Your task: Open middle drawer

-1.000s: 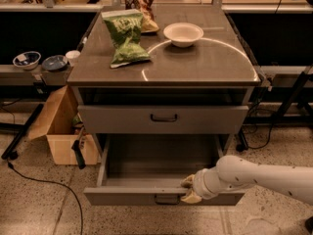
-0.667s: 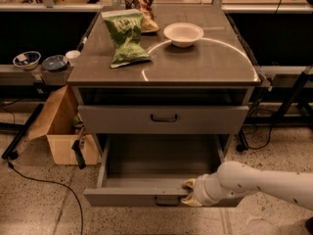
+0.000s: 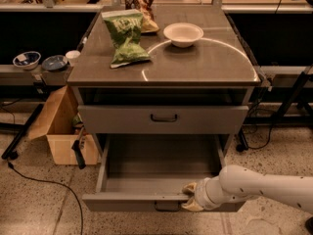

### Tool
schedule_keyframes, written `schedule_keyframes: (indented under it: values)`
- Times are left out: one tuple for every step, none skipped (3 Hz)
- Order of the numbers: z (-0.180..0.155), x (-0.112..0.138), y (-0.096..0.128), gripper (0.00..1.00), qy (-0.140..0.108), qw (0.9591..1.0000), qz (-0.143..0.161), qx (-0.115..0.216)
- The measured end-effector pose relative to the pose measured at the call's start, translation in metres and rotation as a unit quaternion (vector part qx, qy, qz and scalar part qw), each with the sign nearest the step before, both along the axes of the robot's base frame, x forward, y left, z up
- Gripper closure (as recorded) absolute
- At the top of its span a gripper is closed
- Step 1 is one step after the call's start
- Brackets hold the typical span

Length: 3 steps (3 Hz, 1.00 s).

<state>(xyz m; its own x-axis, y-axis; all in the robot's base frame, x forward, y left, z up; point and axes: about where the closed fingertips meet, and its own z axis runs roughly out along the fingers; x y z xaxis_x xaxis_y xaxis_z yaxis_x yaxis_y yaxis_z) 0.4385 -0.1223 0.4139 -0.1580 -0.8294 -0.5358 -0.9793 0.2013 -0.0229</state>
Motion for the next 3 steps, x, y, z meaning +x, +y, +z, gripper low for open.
schedule_keyframes:
  values:
    - [-0.001,0.004,0.010,1.00,0.000,0.9999,0.011,0.002]
    - [-0.001,-0.023,0.007,1.00,0.013,0.9998,0.006,0.014]
    - [-0.001,-0.022,0.007,0.97,0.013,0.9998,0.006,0.014]
